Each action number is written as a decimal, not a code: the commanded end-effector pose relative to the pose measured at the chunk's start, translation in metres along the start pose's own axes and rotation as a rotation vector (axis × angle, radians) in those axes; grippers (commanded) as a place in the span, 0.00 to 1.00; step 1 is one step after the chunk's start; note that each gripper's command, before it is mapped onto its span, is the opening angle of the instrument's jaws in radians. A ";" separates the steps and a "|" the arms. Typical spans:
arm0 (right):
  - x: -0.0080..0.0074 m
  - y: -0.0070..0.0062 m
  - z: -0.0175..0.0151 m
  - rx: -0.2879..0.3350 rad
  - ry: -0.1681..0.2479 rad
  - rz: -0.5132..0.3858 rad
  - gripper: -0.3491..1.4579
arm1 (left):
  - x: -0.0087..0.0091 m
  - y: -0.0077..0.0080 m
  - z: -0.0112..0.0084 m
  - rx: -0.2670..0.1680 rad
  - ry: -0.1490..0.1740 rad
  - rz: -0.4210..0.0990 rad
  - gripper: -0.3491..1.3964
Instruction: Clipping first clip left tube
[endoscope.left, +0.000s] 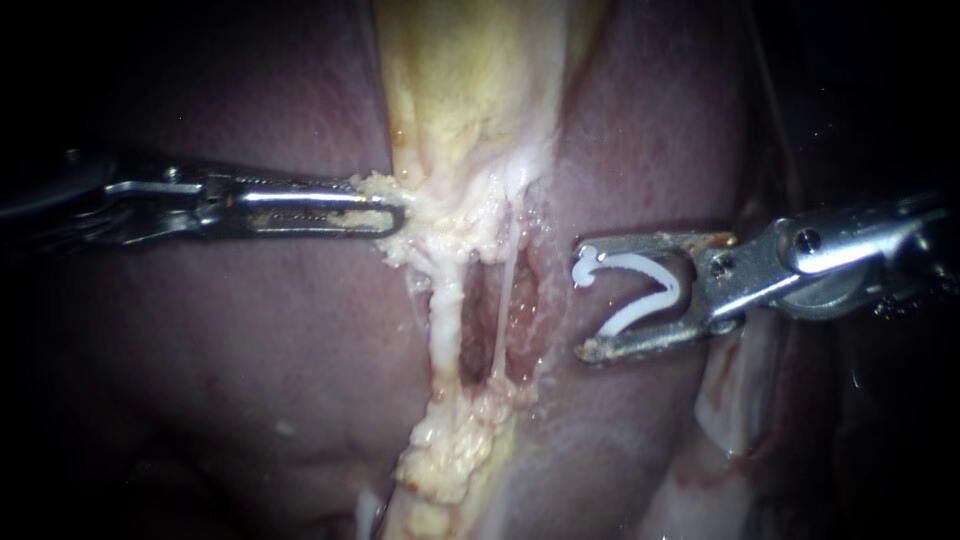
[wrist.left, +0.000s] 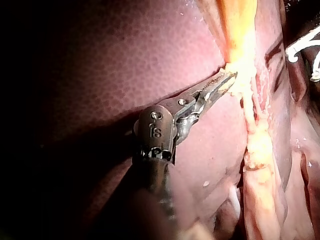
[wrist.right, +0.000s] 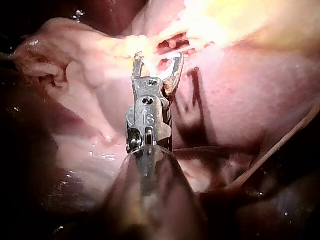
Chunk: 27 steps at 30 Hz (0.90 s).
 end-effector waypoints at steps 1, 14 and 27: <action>0.0000 0.0000 0.0000 0.000 0.000 0.000 0.47 | 0.0000 0.0001 0.0000 0.000 0.000 0.000 0.00; -0.0001 -0.0001 0.0001 -0.001 0.000 -0.001 0.47 | 0.0032 0.0025 -0.0029 -0.024 0.010 -0.056 0.00; -0.0002 -0.0001 0.0001 -0.002 0.000 0.000 0.47 | 0.0077 0.0045 -0.0084 -0.048 0.084 -0.072 0.00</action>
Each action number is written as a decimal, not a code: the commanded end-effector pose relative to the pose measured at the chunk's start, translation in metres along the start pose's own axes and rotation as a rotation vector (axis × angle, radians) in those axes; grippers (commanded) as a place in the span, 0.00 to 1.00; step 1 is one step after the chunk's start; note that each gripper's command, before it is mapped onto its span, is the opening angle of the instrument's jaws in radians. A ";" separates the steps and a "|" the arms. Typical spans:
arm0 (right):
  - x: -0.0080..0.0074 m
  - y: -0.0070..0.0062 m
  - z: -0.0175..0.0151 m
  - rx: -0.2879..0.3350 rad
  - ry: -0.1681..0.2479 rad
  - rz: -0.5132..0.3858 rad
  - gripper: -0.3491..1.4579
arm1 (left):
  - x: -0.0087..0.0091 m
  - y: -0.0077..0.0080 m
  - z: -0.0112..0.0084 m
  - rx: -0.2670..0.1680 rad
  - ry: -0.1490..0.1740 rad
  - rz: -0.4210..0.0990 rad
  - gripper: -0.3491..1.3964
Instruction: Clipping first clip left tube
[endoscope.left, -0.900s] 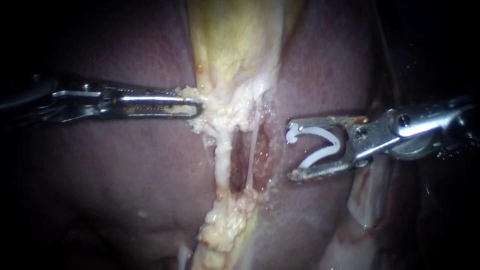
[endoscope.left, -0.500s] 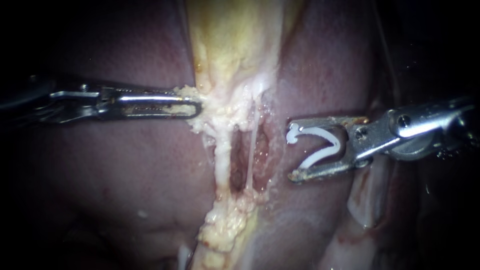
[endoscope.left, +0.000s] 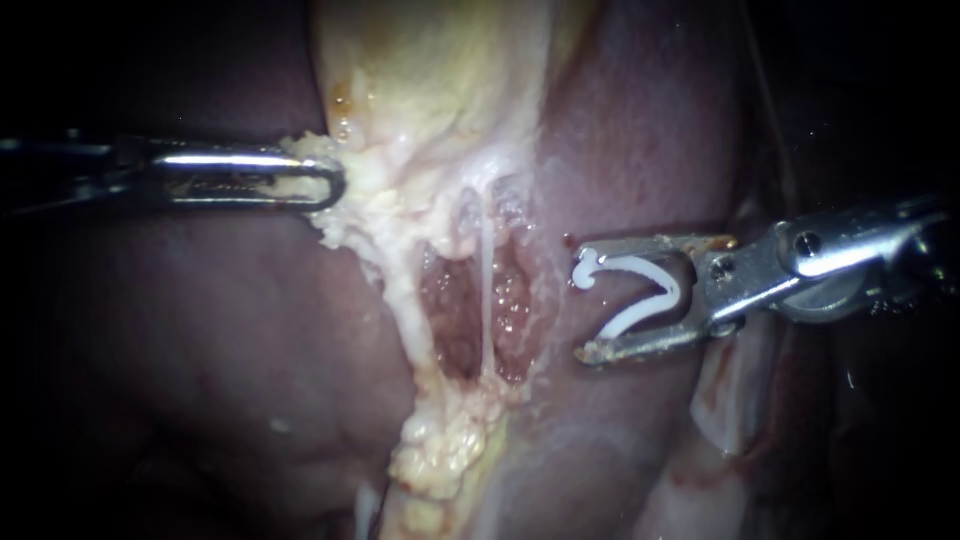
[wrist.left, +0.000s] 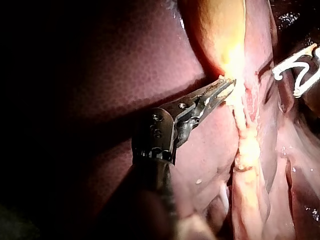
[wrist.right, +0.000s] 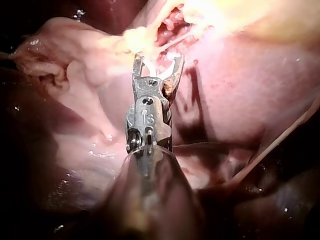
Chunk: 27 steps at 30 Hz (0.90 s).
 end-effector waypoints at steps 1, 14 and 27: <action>0.0000 0.0000 0.0000 0.000 0.000 0.000 0.47 | -0.0001 -0.0001 0.0001 -0.001 0.002 0.001 0.00; 0.0000 -0.0007 0.0019 0.007 0.000 -0.005 0.47 | 0.0000 0.0001 0.0005 0.002 0.003 0.001 0.00; -0.0005 -0.0015 0.0076 0.077 0.016 0.063 0.47 | -0.0001 -0.0002 0.0008 0.003 0.004 0.002 0.00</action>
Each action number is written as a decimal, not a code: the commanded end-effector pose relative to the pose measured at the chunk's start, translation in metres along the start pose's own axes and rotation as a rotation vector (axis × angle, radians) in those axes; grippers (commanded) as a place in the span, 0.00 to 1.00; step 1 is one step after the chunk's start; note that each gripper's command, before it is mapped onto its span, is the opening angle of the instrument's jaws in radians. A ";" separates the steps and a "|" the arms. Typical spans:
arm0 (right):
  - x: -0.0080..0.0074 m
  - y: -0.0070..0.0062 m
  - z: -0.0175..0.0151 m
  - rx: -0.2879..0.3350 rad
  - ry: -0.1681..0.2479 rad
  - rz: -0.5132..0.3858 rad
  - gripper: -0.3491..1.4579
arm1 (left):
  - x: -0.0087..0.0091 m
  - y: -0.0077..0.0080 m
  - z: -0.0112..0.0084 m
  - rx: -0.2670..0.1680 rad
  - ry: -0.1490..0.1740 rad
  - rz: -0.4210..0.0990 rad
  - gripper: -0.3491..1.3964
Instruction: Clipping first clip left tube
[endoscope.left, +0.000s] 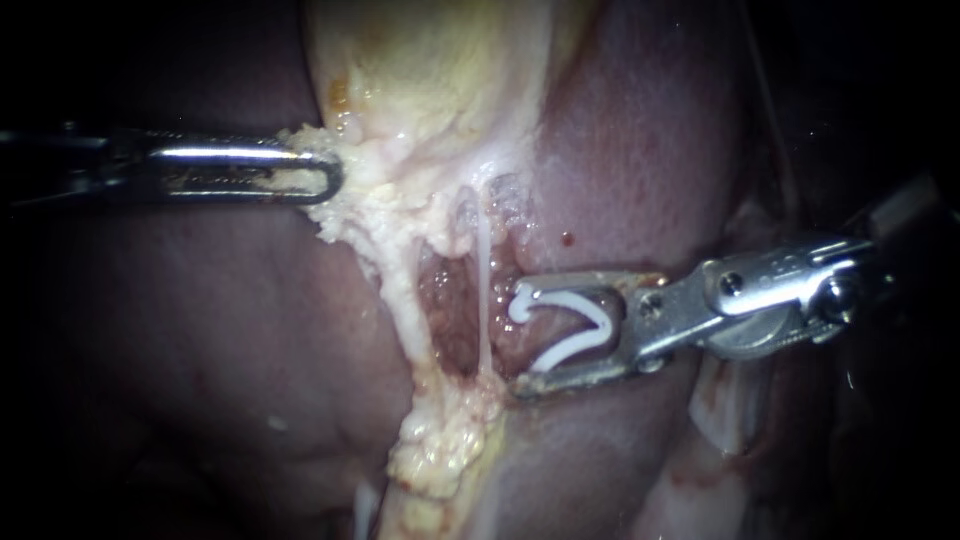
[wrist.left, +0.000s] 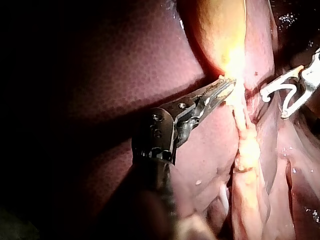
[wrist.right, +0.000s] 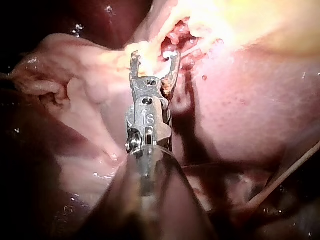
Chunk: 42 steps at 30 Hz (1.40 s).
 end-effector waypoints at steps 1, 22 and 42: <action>0.0000 0.0000 0.0004 0.003 0.004 0.007 0.47 | 0.0000 0.0000 0.0000 0.000 0.000 0.000 0.00; -0.0011 0.0016 0.0059 0.103 0.050 0.050 0.46 | 0.0000 0.0002 0.0002 0.002 0.001 0.000 0.00; -0.0033 0.0039 0.0085 0.088 0.045 0.048 0.47 | -0.0001 0.0003 0.0004 0.003 0.002 0.000 0.00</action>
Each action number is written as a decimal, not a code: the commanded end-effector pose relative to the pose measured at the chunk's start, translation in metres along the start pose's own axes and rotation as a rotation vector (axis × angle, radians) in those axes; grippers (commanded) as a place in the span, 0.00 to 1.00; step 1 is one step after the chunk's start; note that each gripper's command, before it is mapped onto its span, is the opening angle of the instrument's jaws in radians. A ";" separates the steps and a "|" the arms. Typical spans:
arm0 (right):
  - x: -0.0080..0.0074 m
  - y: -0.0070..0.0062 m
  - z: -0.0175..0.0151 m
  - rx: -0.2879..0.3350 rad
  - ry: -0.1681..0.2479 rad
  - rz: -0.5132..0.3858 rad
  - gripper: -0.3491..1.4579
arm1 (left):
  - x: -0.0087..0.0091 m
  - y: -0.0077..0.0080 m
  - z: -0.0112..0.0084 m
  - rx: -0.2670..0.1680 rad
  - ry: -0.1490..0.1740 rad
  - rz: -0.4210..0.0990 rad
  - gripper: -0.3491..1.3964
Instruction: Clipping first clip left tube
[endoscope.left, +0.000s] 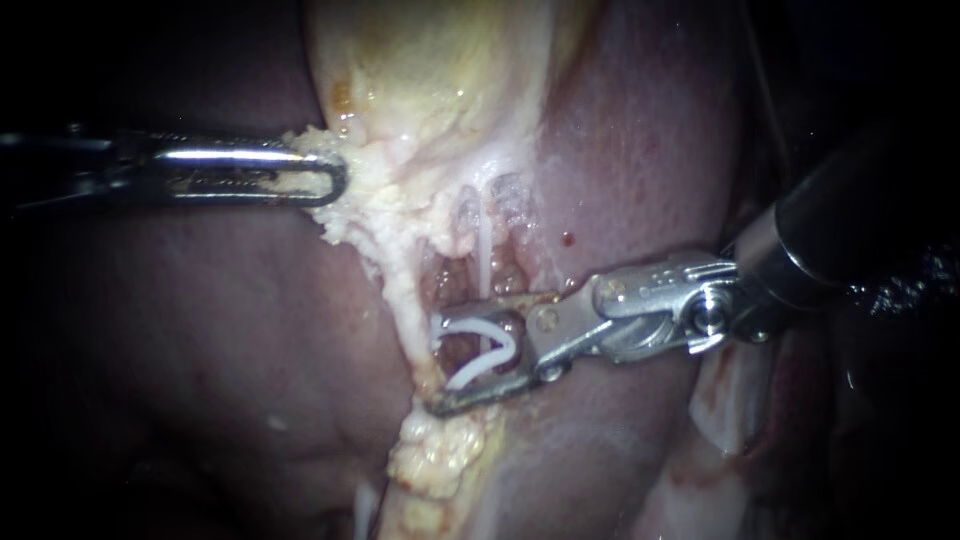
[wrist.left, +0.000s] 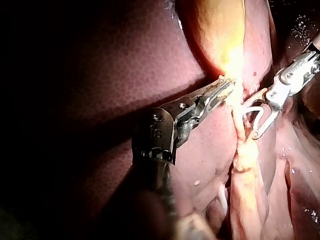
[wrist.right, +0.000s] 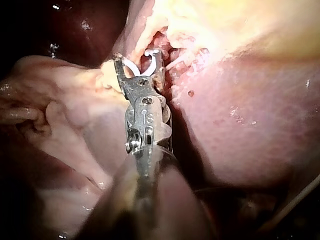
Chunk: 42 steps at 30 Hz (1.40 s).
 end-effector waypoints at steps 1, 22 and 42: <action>0.0001 0.0000 0.0002 0.000 0.001 0.006 0.47 | -0.0001 -0.0001 0.0001 0.000 0.000 0.000 0.00; 0.0011 -0.0016 0.0043 0.193 0.125 0.089 0.45 | 0.0000 -0.0001 0.0003 0.001 0.000 0.000 0.00; 0.0015 -0.0013 0.0062 0.167 0.158 0.158 0.46 | -0.0001 -0.0002 0.0004 0.001 0.000 0.000 0.00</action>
